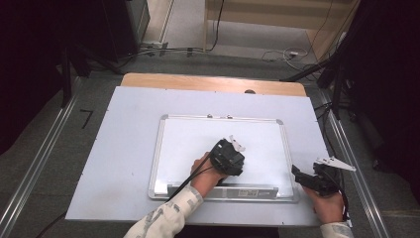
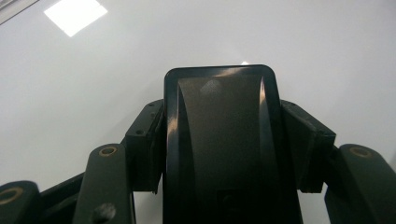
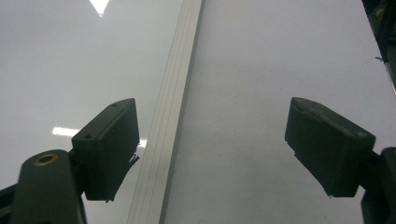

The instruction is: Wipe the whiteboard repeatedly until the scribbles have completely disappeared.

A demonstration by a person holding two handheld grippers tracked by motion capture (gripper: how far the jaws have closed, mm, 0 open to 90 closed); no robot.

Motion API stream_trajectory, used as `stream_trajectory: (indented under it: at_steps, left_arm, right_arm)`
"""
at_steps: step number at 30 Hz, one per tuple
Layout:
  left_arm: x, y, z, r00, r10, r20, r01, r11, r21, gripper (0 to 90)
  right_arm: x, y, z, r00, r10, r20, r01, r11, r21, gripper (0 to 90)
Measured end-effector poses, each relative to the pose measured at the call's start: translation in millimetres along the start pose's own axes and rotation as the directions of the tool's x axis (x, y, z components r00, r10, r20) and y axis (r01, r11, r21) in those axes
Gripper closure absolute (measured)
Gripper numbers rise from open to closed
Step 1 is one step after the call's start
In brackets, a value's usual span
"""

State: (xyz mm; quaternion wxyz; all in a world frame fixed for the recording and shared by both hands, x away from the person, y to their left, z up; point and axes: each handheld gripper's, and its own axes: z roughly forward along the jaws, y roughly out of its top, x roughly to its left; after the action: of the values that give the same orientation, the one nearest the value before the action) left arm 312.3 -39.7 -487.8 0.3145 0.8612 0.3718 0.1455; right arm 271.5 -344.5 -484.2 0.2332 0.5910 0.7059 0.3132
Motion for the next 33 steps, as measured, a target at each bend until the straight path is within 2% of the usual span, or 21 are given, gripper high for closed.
stream_trajectory:
  at_steps: [8, 19, 28, 33]
  left_arm:
    - [25.6, -23.3, -18.6, 0.9987, -0.042, -0.031, 0.042, 0.9991, 0.000, 39.8]
    - [54.8, -42.5, -35.3, 0.9942, -0.087, -0.063, 0.088, 0.9961, 0.011, 39.8]
    - [69.4, -51.9, -43.0, 0.9901, -0.120, -0.073, 0.120, 0.9927, 0.004, 39.8]
    - [77.0, -56.3, -47.0, 0.9856, -0.145, -0.086, 0.146, 0.9893, 0.001, 39.9]
  right_arm:
    - [0.1, -0.1, -0.2, 1.0000, 0.001, 0.002, -0.001, 1.000, 0.000, 16.3]
    - [0.4, -0.1, 0.1, 1.0000, 0.000, 0.004, 0.000, 1.000, 0.001, 16.3]
    - [0.5, 0.0, -0.1, 1.0000, 0.000, 0.006, 0.000, 1.000, 0.000, 16.3]
    - [-0.5, 0.3, 0.5, 1.0000, 0.002, 0.005, -0.002, 1.000, 0.000, 16.3]
